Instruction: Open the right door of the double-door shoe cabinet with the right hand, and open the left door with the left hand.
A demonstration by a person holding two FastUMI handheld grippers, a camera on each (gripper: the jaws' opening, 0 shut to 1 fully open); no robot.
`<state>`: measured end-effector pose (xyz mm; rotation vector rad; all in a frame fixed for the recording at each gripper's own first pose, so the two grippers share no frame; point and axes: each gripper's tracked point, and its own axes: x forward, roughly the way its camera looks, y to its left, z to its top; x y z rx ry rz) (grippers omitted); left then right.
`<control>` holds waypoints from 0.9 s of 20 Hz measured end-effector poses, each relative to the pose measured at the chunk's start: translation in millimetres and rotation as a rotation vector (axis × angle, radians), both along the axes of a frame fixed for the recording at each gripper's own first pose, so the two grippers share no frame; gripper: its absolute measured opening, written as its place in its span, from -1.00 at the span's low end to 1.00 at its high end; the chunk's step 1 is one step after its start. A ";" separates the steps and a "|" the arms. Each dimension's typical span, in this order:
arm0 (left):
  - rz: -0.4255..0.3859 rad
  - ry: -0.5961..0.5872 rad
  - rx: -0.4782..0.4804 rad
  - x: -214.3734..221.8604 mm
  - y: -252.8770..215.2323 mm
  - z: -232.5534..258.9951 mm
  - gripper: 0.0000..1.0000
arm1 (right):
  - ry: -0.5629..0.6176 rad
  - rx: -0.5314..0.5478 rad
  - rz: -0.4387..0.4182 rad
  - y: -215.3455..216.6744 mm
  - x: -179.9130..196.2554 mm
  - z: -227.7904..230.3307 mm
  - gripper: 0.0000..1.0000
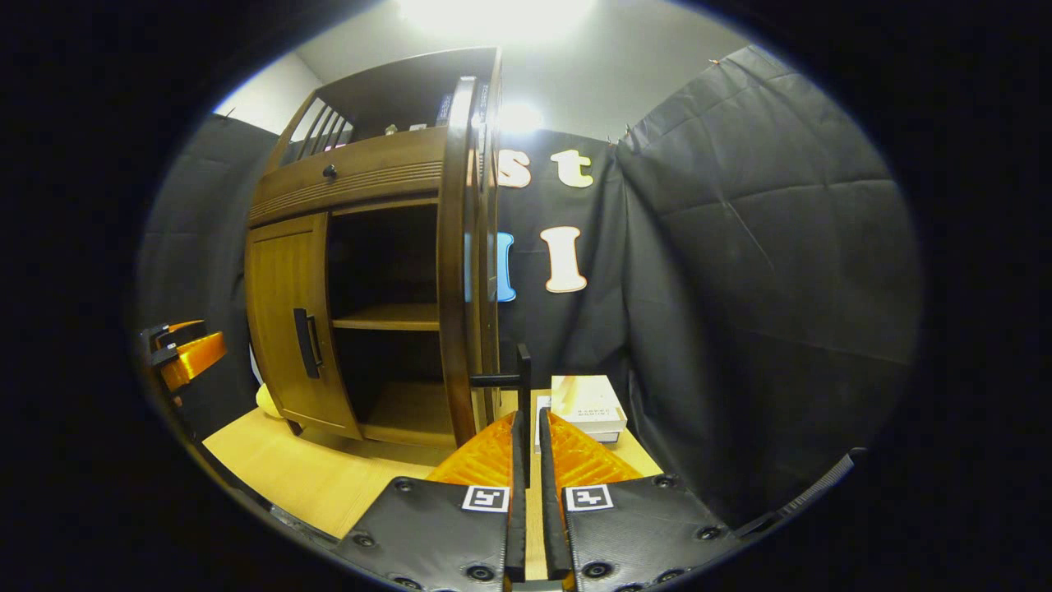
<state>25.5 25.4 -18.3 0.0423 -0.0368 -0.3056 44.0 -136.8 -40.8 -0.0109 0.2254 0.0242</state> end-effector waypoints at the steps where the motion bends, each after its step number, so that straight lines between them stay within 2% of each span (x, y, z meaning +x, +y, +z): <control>1: -0.001 -0.003 0.000 3.8 -1.9 0.3 0.86 | -0.005 0.007 0.007 3.4 -5.9 3.3 -0.74; 2: -0.001 -0.004 0.000 9.9 -3.1 -1.0 0.86 | -0.012 0.013 0.012 5.7 -12.3 8.4 -0.50; 3: -0.001 -0.002 0.000 19.3 -5.9 -1.5 0.86 | -0.019 0.011 0.009 6.2 -18.7 12.8 -0.54; 7: 0.006 -0.003 0.001 53.7 -9.7 -8.1 0.86 | -0.045 0.012 -0.003 7.8 -43.2 23.0 0.89; 10: 0.015 -0.006 0.016 79.8 -13.1 -14.9 0.87 | -0.049 0.005 -0.028 5.0 -52.2 24.8 0.92; 11: 0.018 -0.006 0.019 88.8 -15.3 -17.0 0.88 | -0.046 0.002 -0.034 4.2 -55.3 23.5 0.84; 12: 0.021 -0.003 0.021 95.4 -16.0 -20.2 0.89 | -0.041 -0.002 -0.045 2.2 -56.7 23.2 0.92; 13: 0.024 -0.001 0.020 103.3 -18.0 -22.6 0.89 | -0.038 -0.004 -0.052 1.0 -60.1 21.8 0.84; 15: 0.035 0.005 0.017 121.9 -17.0 -30.3 0.89 | -0.034 -0.003 -0.067 -1.6 -63.8 21.1 0.84; 16: 0.042 0.009 0.016 132.9 -16.6 -35.1 0.89 | -0.030 -0.003 -0.076 -3.2 -65.3 20.0 0.91; 17: 0.048 0.012 0.017 143.2 -17.5 -38.6 0.89 | -0.024 -0.004 -0.084 -5.5 -66.7 18.3 0.84; 18: 0.053 0.018 0.019 150.6 -18.1 -43.5 0.89 | -0.019 -0.004 -0.092 -7.7 -68.2 17.6 0.92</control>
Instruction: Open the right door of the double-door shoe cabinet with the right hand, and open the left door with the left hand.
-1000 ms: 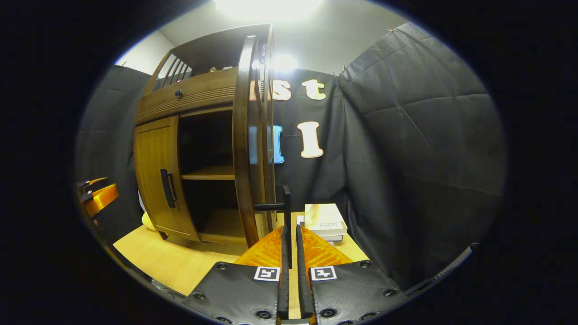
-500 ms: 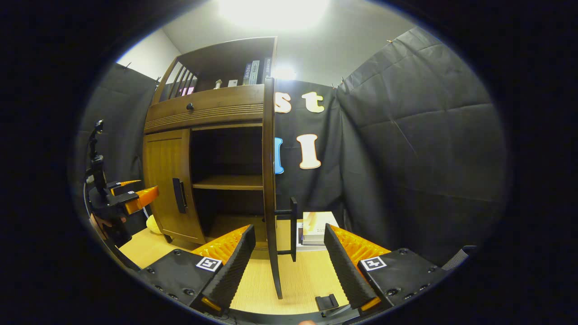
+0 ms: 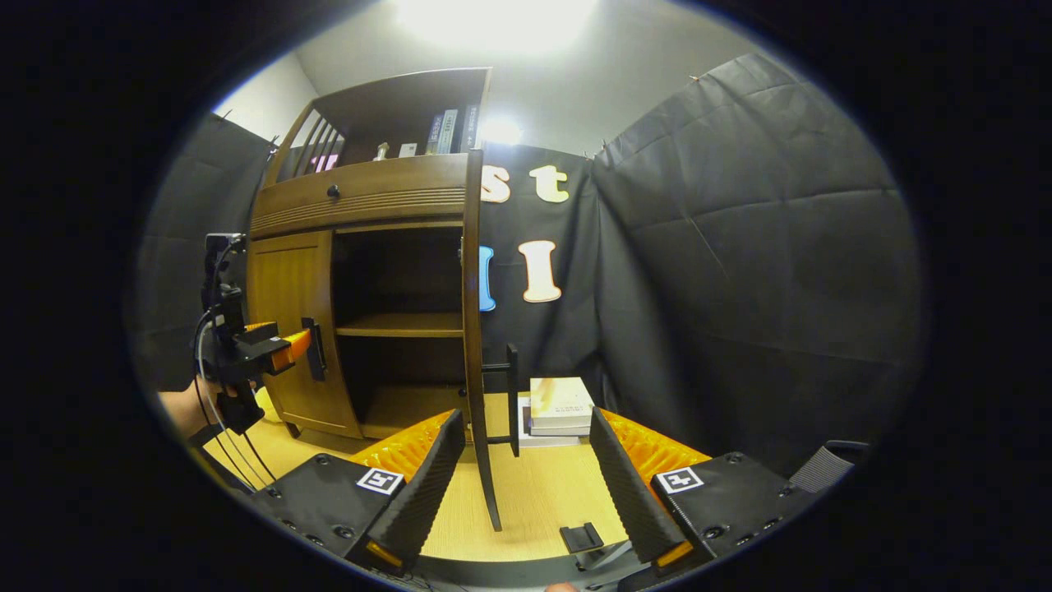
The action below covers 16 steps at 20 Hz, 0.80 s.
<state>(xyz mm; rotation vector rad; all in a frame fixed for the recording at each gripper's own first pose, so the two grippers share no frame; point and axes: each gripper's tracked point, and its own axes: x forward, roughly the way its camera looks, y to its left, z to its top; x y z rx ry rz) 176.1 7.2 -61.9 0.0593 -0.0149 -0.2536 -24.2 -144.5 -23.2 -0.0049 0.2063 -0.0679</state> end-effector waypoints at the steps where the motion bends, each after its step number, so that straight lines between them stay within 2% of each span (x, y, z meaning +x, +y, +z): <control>1: 0.004 0.004 0.000 6.8 -0.8 -3.6 0.89 | 0.005 -0.001 -0.007 -2.0 -1.6 -1.6 0.92; 2: 0.006 0.009 -0.003 12.9 -0.8 -7.3 0.87 | 0.009 0.000 -0.014 -4.0 -3.1 -2.6 0.84; 4: 0.003 0.018 -0.018 23.7 -2.1 -12.8 0.89 | 0.018 0.002 -0.025 -6.5 -5.0 -3.8 0.84; 9: 0.013 0.064 -0.047 46.0 -7.4 -33.3 0.70 | 0.028 0.003 -0.032 -7.5 -8.2 -5.1 0.84; 10: 0.019 0.074 -0.047 47.9 -6.1 -37.7 0.66 | 0.028 0.001 -0.030 -6.8 -8.1 -4.7 0.91; 12: 0.020 0.098 -0.045 52.9 -8.1 -45.2 0.58 | 0.029 -0.001 -0.025 -6.1 -9.0 -5.3 0.91; 13: 0.015 0.106 -0.048 54.8 -11.0 -48.1 0.54 | 0.030 -0.002 -0.024 -6.4 -9.1 -5.7 0.84; 14: 0.010 0.106 -0.054 55.4 -10.3 -48.2 0.51 | 0.031 -0.003 -0.022 -6.3 -9.3 -6.0 0.92; 16: 0.010 0.118 -0.060 58.8 -12.6 -52.2 0.43 | 0.034 -0.003 -0.022 -7.8 -10.5 -6.9 0.92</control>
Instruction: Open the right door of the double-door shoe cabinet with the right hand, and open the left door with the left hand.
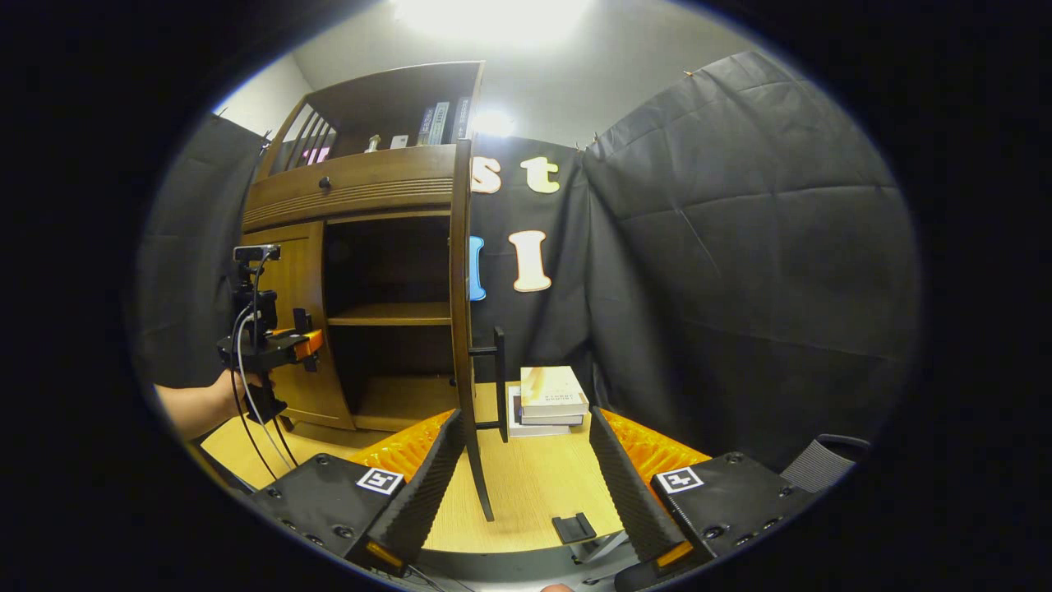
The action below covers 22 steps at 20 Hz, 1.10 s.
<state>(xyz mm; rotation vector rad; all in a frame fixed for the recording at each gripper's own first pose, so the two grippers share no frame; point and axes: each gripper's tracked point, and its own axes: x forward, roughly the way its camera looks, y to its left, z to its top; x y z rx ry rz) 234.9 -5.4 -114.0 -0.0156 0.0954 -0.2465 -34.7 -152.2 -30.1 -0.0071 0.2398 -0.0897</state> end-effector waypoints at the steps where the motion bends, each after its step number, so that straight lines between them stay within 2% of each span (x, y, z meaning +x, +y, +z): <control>1: 0.001 0.007 -0.002 1.3 -0.1 -1.4 0.39 | -0.001 0.002 -0.001 -0.7 -0.2 0.4 0.92; 4: 0.019 0.011 -0.028 3.9 1.4 -1.7 -0.34 | -0.005 0.014 -0.004 -3.4 -0.9 1.2 0.91; 8: 0.023 0.033 -0.038 1.0 1.5 -2.3 -0.44 | -0.012 0.027 -0.002 -3.7 -0.9 2.1 0.91; 9: 0.022 0.037 -0.035 -1.8 2.0 -2.4 -0.49 | -0.017 0.029 -0.001 -3.8 -0.9 2.9 0.84; 10: 0.018 0.038 -0.034 -4.6 3.9 -3.5 -0.54 | -0.021 0.031 0.001 -3.3 -0.7 4.2 0.91; 12: 0.010 0.033 -0.034 -12.1 5.4 -2.1 -0.54 | -0.024 0.035 0.009 0.0 1.1 4.3 0.92; 13: 0.008 0.033 -0.040 -16.4 7.0 -1.4 -0.54 | -0.026 0.036 0.014 1.5 2.2 3.6 0.84; 14: 0.008 0.030 -0.042 -23.0 10.2 -1.4 -0.54 | -0.026 0.037 0.021 4.1 3.4 4.2 0.91; 21: 0.014 0.038 -0.053 -65.5 29.9 3.2 -0.54 | -0.039 0.041 0.077 26.4 10.9 5.4 0.91; 22: 0.015 0.040 -0.054 -71.8 33.1 3.5 -0.65 | -0.041 0.042 0.085 29.7 11.7 6.0 0.92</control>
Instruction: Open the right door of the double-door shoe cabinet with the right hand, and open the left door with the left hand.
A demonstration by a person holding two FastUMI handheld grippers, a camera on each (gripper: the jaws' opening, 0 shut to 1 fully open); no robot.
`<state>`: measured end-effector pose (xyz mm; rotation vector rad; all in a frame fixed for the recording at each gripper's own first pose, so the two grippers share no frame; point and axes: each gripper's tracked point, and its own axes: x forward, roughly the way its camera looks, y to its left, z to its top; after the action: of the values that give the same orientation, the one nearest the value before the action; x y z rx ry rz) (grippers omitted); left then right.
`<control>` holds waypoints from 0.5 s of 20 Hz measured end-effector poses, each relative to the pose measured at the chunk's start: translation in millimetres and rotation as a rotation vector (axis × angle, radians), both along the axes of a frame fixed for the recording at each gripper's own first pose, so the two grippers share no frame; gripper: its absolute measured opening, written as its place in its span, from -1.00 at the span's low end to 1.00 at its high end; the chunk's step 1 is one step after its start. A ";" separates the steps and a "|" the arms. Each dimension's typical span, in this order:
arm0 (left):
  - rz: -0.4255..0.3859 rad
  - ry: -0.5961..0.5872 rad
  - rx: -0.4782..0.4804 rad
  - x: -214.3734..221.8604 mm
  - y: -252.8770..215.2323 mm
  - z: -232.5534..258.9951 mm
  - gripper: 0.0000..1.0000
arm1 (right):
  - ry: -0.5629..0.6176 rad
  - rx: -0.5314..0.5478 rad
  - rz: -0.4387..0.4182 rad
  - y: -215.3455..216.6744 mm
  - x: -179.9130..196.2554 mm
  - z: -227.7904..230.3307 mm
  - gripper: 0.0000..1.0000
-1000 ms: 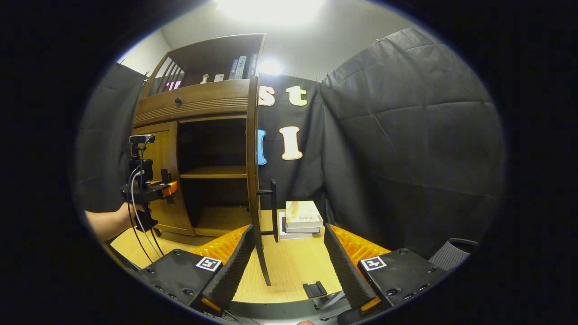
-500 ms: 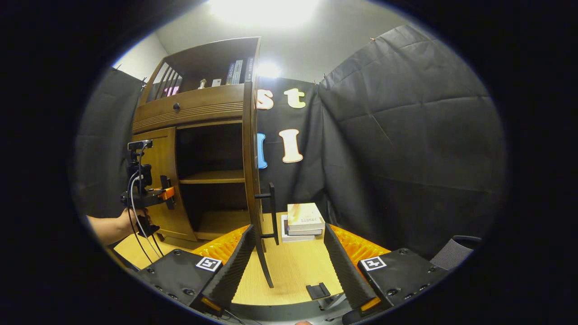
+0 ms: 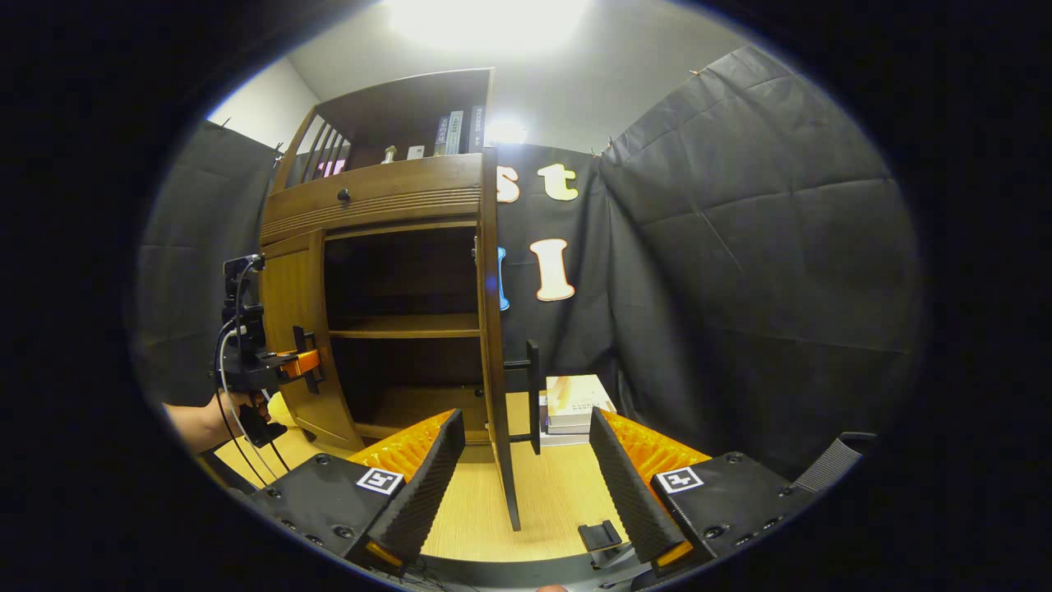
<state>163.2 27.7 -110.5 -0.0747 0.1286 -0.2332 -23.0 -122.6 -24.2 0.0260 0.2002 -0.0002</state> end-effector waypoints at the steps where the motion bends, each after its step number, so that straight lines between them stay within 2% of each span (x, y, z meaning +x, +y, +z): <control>1: 0.000 0.001 -0.001 -5.6 3.7 1.3 -0.65 | -0.002 0.002 0.008 3.2 0.5 0.2 0.92; 3: 0.002 0.004 -0.006 -18.5 9.5 1.5 -0.65 | -0.005 0.004 0.021 9.1 1.8 0.4 0.86; 4: 0.004 0.004 -0.009 -24.1 14.3 1.6 -0.65 | -0.007 0.005 0.027 11.5 2.5 1.1 0.92; 10: 0.014 0.012 -0.025 -58.0 39.9 3.9 -0.60 | -0.015 0.016 0.068 32.3 7.1 1.6 0.91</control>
<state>105.2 67.7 -106.5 -0.1019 0.1373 -0.2201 -15.9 -90.3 -22.5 0.0352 0.1865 0.0694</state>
